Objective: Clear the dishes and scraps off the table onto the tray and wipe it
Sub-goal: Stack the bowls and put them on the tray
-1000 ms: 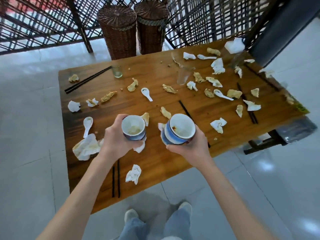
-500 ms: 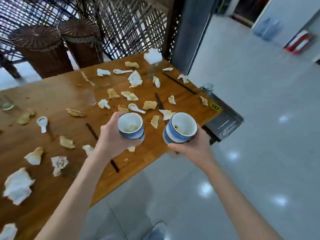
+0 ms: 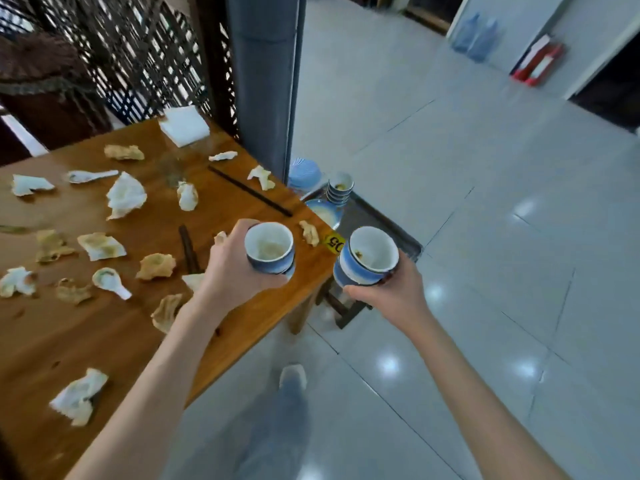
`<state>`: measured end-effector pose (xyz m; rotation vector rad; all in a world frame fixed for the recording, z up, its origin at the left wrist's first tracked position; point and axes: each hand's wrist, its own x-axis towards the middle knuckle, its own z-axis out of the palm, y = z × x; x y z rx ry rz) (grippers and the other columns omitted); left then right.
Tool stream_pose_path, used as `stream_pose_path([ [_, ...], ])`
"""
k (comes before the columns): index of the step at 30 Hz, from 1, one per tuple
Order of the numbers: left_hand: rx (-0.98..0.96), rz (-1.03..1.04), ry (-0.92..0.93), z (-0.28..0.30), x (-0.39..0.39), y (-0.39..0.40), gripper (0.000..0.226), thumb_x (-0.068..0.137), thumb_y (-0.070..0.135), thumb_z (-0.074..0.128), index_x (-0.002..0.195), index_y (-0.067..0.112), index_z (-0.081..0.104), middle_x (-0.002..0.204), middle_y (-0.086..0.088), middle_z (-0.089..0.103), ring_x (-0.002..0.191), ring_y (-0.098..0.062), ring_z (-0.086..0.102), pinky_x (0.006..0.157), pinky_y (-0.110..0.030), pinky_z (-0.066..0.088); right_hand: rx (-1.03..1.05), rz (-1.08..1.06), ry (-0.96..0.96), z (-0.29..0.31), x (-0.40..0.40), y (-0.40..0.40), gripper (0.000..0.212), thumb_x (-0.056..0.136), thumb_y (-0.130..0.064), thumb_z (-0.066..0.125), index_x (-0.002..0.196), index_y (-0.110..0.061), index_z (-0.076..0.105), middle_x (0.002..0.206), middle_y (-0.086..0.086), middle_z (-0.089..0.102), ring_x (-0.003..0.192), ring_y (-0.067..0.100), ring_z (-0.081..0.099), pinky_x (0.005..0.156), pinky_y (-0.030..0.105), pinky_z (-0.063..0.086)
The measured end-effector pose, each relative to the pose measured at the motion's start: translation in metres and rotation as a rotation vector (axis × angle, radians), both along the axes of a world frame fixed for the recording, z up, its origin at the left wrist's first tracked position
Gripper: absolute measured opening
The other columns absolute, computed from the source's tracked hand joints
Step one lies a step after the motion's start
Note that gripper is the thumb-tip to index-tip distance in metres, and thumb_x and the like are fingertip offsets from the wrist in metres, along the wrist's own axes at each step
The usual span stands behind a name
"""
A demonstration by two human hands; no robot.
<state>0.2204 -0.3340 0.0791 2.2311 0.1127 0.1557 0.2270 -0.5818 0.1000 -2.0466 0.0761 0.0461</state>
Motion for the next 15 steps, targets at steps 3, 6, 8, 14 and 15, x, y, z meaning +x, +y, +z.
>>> stream_pose_path([
  [3, 0.006, 0.009, -0.020, -0.003, 0.064, -0.030, 0.084, 0.051, 0.036, 0.090, 0.120, 0.027, 0.042, 0.107, 0.014, 0.048, 0.100, -0.010, 0.047, 0.072, -0.013, 0.037, 0.006, -0.004, -0.006, 0.000, 0.056, -0.023, 0.070, 0.038, -0.028, 0.086, 0.102, -0.034, 0.059, 0.094, -0.021, 0.065, 0.091, 0.000, 0.062, 0.081, 0.024, 0.050],
  [6, -0.013, 0.003, -0.032, -0.004, 0.122, -0.054, 0.083, 0.051, 0.038, 0.090, 0.118, 0.030, 0.042, 0.103, 0.017, 0.048, 0.090, -0.006, 0.050, 0.065, -0.006, 0.032, -0.019, 0.008, 0.001, -0.001, 0.111, -0.047, 0.067, 0.038, -0.029, 0.084, 0.101, -0.030, 0.062, 0.089, -0.018, 0.068, 0.086, 0.002, 0.063, 0.079, 0.029, 0.053],
  [8, -0.021, 0.000, -0.037, -0.003, 0.156, -0.067, 0.081, 0.049, 0.040, 0.090, 0.113, 0.036, 0.041, 0.099, 0.019, 0.049, 0.084, 0.001, 0.053, 0.060, -0.004, 0.033, -0.015, 0.018, 0.016, -0.003, 0.148, -0.060, 0.064, 0.035, -0.035, 0.082, 0.095, -0.034, 0.061, 0.086, -0.023, 0.067, 0.083, -0.002, 0.063, 0.075, 0.027, 0.053],
  [14, -0.064, 0.106, 0.017, -0.016, 0.234, -0.112, 0.083, 0.043, 0.036, 0.091, 0.107, 0.044, 0.038, 0.091, 0.024, 0.051, 0.083, 0.000, 0.052, 0.057, -0.007, 0.036, 0.016, 0.027, 0.051, -0.021, 0.248, -0.100, 0.060, 0.034, -0.034, 0.083, 0.089, -0.037, 0.058, 0.085, -0.028, 0.065, 0.080, -0.007, 0.061, 0.068, 0.016, 0.046],
  [15, -0.091, 0.130, 0.022, -0.019, 0.244, -0.120, 0.082, 0.043, 0.035, 0.090, 0.106, 0.045, 0.038, 0.091, 0.027, 0.051, 0.087, 0.005, 0.052, 0.058, -0.006, 0.038, 0.006, 0.049, 0.050, -0.026, 0.264, -0.107, 0.059, 0.036, -0.031, 0.084, 0.088, -0.038, 0.058, 0.085, -0.030, 0.064, 0.080, -0.007, 0.061, 0.068, 0.016, 0.045],
])
